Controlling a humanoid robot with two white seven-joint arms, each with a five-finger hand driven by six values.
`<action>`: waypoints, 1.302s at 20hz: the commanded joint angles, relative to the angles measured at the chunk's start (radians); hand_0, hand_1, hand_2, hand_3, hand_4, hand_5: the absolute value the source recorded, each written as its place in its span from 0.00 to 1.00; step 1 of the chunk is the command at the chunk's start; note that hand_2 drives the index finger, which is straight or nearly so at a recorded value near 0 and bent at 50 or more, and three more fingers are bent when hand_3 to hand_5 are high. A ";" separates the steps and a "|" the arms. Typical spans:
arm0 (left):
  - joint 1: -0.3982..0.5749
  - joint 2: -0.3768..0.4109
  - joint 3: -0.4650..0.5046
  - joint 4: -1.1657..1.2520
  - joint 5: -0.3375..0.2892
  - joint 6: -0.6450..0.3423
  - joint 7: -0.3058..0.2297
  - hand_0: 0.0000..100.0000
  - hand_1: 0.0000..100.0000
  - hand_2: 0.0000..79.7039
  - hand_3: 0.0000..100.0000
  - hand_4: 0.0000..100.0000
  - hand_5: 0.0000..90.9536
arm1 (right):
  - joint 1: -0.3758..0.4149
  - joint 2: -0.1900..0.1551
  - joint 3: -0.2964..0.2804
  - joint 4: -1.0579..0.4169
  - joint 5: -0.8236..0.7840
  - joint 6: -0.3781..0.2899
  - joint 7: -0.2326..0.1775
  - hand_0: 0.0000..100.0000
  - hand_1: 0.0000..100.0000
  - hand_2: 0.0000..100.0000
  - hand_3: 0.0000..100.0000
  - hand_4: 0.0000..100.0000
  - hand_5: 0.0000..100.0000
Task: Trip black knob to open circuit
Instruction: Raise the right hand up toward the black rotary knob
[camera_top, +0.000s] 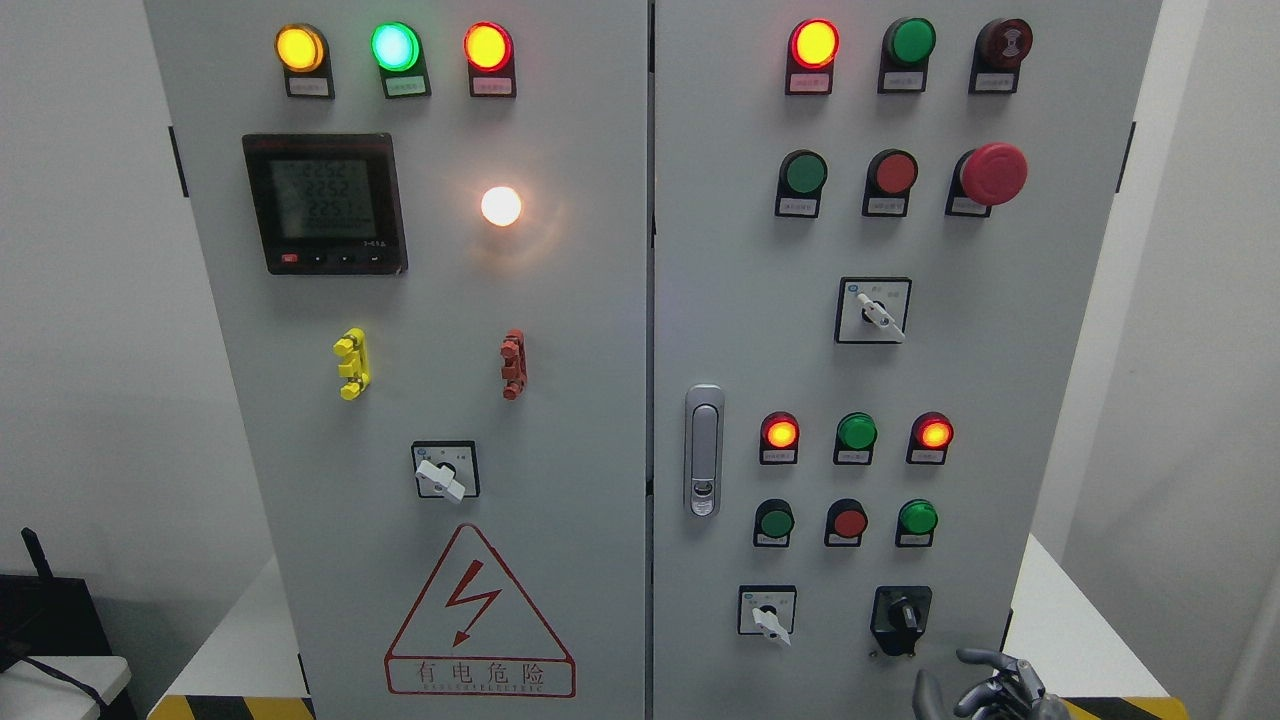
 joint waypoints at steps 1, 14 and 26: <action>-0.008 0.000 0.000 0.000 -0.032 0.000 0.001 0.12 0.39 0.00 0.00 0.00 0.00 | -0.019 0.015 0.026 0.061 0.002 0.003 -0.002 0.27 0.78 0.43 0.80 0.89 0.95; -0.008 0.000 0.000 0.000 -0.032 0.000 0.001 0.12 0.39 0.00 0.00 0.00 0.00 | -0.049 0.017 0.029 0.080 0.002 0.021 -0.002 0.27 0.78 0.42 0.80 0.89 0.95; -0.008 0.000 0.000 0.000 -0.034 0.000 0.001 0.12 0.39 0.00 0.00 0.00 0.00 | -0.084 0.017 0.031 0.092 0.002 0.032 -0.002 0.28 0.80 0.43 0.80 0.89 0.95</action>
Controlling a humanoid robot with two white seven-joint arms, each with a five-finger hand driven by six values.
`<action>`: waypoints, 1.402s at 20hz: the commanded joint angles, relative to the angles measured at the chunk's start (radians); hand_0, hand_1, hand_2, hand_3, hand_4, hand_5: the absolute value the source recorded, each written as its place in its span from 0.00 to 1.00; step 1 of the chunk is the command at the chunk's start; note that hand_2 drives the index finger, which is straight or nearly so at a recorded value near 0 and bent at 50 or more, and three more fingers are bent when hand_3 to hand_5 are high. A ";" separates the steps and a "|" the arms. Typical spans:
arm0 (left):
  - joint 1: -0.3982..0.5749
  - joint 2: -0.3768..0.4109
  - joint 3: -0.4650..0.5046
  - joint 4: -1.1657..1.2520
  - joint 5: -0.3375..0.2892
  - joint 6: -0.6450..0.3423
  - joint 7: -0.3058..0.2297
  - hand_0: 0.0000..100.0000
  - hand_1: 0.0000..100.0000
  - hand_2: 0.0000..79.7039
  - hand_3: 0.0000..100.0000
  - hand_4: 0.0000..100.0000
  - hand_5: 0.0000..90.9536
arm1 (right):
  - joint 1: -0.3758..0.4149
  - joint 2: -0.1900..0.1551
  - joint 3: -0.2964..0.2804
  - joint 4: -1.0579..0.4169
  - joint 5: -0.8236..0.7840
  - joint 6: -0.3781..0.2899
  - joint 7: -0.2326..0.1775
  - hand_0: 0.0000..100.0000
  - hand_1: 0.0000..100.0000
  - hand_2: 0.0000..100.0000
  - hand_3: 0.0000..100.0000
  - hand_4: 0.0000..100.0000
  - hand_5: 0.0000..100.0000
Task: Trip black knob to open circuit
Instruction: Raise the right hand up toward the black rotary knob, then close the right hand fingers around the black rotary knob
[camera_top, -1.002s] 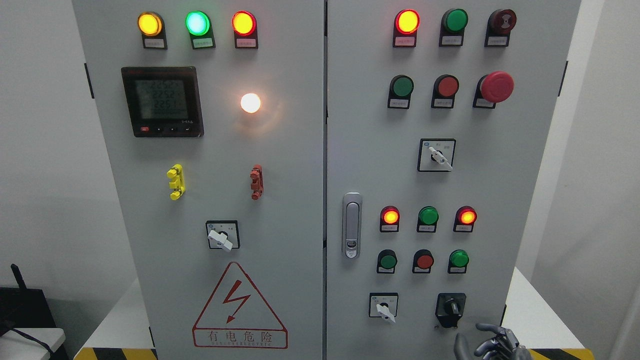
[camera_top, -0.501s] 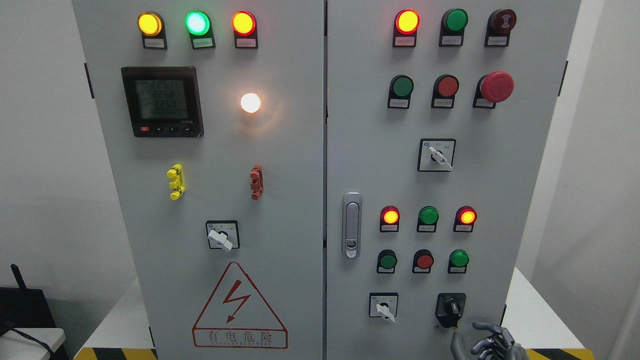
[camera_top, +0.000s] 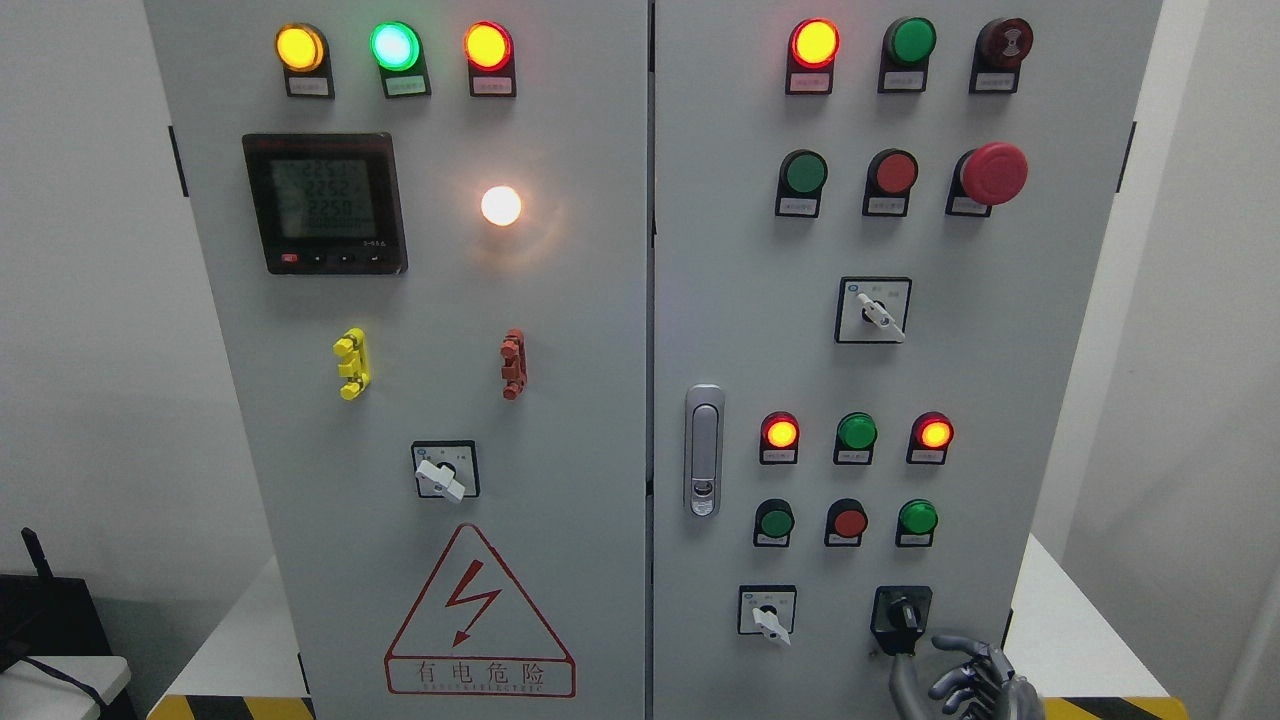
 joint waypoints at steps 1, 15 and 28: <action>-0.008 -0.001 0.000 0.000 -0.032 0.000 0.001 0.12 0.39 0.00 0.00 0.00 0.00 | -0.017 0.002 0.015 0.022 0.000 0.001 0.000 0.28 0.80 0.43 0.80 0.89 0.95; -0.008 0.000 0.000 0.000 -0.032 0.000 0.001 0.12 0.39 0.00 0.00 0.00 0.00 | -0.032 0.002 0.018 0.028 0.000 0.021 0.000 0.28 0.80 0.44 0.80 0.89 0.95; -0.008 -0.001 0.000 0.000 -0.034 0.000 0.001 0.12 0.39 0.00 0.00 0.00 0.00 | -0.040 0.002 0.018 0.030 0.002 0.022 0.000 0.29 0.79 0.47 0.81 0.89 0.95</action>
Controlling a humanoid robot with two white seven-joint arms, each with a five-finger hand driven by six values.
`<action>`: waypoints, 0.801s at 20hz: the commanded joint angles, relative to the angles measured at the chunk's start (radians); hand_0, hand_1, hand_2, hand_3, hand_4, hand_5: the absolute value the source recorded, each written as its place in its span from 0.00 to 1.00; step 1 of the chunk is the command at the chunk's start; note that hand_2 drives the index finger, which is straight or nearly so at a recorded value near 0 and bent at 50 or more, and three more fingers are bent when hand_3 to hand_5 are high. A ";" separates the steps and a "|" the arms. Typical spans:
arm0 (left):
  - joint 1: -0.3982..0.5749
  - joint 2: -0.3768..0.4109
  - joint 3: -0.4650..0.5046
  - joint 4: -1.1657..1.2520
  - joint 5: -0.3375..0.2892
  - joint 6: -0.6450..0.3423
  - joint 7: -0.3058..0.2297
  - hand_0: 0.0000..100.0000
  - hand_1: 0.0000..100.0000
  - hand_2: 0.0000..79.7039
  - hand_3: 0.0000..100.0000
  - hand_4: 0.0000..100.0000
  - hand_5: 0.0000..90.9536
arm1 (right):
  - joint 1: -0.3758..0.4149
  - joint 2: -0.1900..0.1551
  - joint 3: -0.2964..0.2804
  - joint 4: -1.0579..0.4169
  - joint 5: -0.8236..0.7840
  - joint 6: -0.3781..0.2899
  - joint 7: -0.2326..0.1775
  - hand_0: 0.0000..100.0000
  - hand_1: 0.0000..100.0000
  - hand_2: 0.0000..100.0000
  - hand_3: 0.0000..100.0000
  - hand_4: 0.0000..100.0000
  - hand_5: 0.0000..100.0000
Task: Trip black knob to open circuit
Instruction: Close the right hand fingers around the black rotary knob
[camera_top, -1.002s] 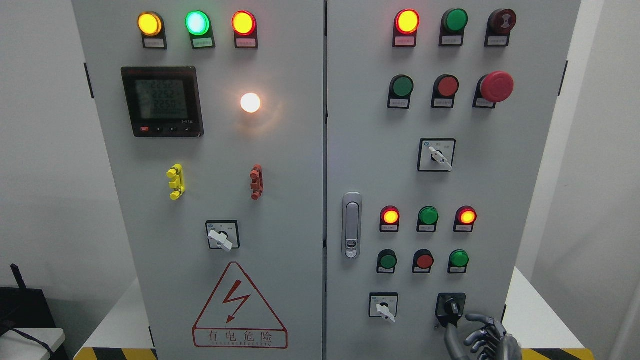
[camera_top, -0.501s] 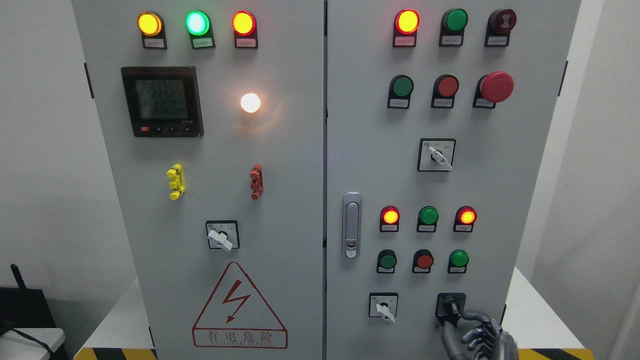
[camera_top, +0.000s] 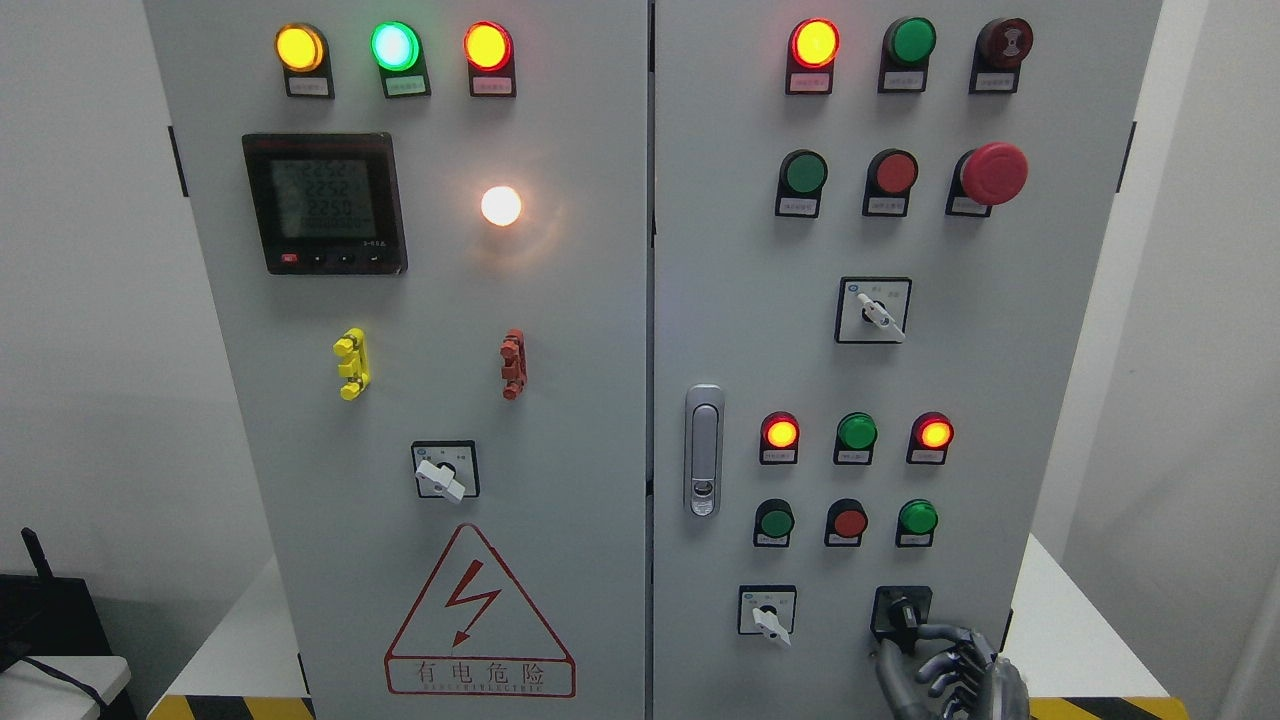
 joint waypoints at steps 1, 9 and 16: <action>-0.008 0.000 0.000 0.000 -0.032 0.000 0.001 0.12 0.39 0.00 0.00 0.00 0.00 | -0.003 0.000 0.005 0.003 0.001 0.000 0.000 0.30 0.79 0.47 0.81 0.89 0.95; -0.008 0.000 0.000 0.000 -0.032 0.000 0.001 0.12 0.39 0.00 0.00 0.00 0.00 | -0.003 0.000 0.005 0.003 0.001 0.000 0.000 0.38 0.79 0.47 0.80 0.88 0.95; -0.008 0.000 0.000 0.000 -0.032 0.000 0.001 0.12 0.39 0.00 0.00 0.00 0.00 | -0.003 0.000 0.005 0.003 0.001 0.002 0.000 0.40 0.80 0.47 0.80 0.88 0.95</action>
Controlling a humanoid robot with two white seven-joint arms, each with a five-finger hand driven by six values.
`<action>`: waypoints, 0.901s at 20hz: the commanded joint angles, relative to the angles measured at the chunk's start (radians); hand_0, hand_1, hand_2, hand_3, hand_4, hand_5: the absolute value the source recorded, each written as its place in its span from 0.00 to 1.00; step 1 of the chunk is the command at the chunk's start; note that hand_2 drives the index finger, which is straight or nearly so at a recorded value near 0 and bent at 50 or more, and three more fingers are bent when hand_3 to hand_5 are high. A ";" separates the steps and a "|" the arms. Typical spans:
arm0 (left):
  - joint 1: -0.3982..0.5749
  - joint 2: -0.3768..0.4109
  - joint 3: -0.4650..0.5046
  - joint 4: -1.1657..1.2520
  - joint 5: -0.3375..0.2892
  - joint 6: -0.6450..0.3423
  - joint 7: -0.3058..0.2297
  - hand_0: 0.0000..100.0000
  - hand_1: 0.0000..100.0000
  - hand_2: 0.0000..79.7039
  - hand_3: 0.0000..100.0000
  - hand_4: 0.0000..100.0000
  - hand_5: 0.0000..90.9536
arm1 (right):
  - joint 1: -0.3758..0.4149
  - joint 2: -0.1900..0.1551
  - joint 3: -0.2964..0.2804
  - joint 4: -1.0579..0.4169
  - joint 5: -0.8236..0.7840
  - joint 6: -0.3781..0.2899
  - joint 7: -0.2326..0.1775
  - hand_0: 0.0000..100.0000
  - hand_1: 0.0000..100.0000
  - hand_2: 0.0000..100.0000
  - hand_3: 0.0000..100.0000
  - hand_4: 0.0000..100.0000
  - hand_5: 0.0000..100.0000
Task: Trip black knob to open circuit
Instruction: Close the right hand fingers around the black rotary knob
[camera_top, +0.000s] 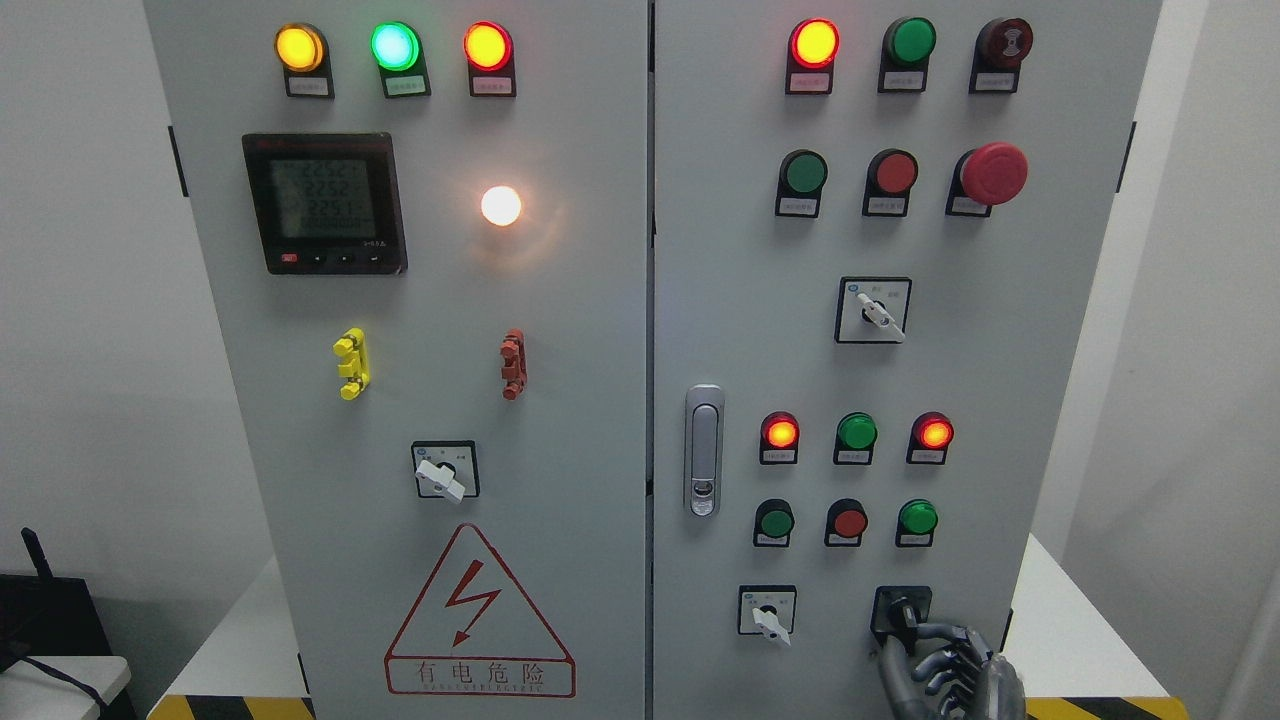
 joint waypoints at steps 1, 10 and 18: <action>-0.008 0.000 0.000 0.000 -0.032 0.000 0.001 0.12 0.39 0.00 0.00 0.00 0.00 | 0.000 0.000 0.001 0.000 0.000 0.000 0.000 0.40 0.80 0.47 0.80 0.88 0.95; -0.008 0.000 0.000 0.000 -0.032 0.000 0.001 0.12 0.39 0.00 0.00 0.00 0.00 | 0.000 0.000 0.001 0.002 0.000 0.000 0.000 0.41 0.80 0.49 0.80 0.88 0.95; -0.008 0.000 0.000 0.000 -0.032 0.000 0.001 0.12 0.39 0.00 0.00 0.00 0.00 | -0.002 0.000 0.001 -0.001 0.000 0.014 0.000 0.41 0.80 0.51 0.81 0.88 0.95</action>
